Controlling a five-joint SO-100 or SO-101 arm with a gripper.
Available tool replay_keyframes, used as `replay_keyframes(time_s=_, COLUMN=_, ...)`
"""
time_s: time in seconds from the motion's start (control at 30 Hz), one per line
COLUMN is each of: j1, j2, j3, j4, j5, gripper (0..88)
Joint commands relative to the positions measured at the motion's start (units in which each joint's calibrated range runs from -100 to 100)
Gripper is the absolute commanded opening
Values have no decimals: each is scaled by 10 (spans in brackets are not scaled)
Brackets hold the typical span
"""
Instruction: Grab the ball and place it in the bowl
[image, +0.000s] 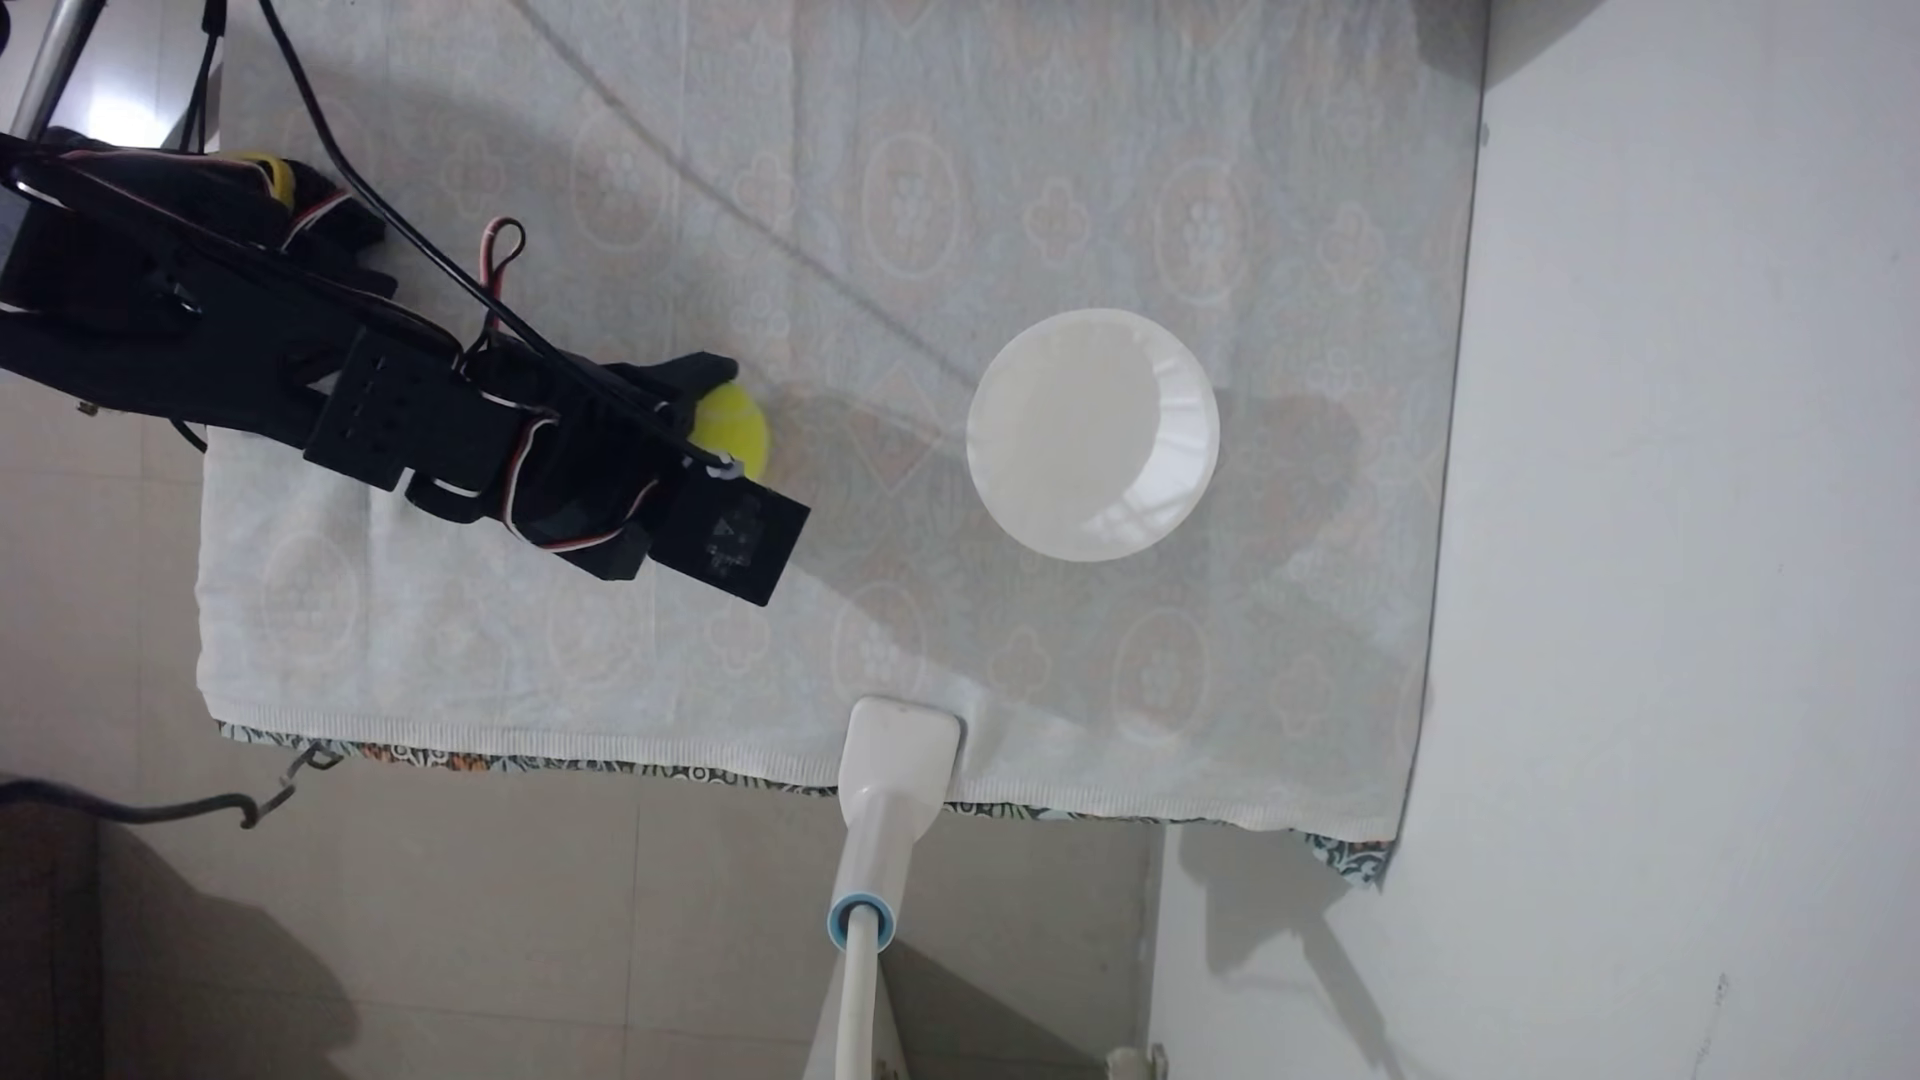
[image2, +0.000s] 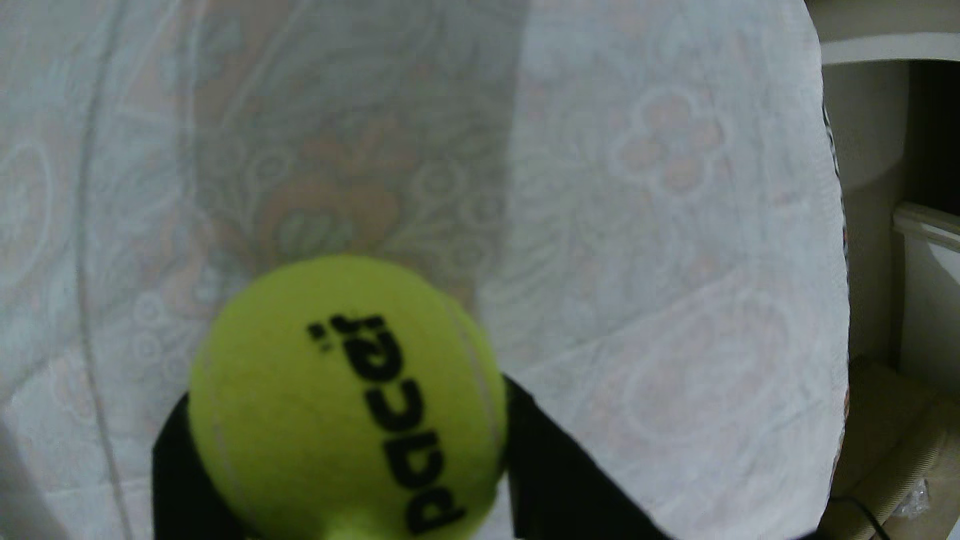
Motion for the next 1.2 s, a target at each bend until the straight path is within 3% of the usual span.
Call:
replay_keyframes(time_s=0.0, j1=-37, j2=-94, j3=-45, j4=37, j5=3, gripper=207)
replay_keyframes(time_s=0.23, j1=-114, j2=-208, j3=-78, j4=82, j5=-1, gripper=234)
replay_keyframes(time_s=0.43, j1=-159, j2=-199, j3=-180, j4=114, j5=-8, gripper=247)
replay_keyframes(time_s=1.17, j1=-148, j2=110, j3=-579, j4=75, j5=-16, gripper=255)
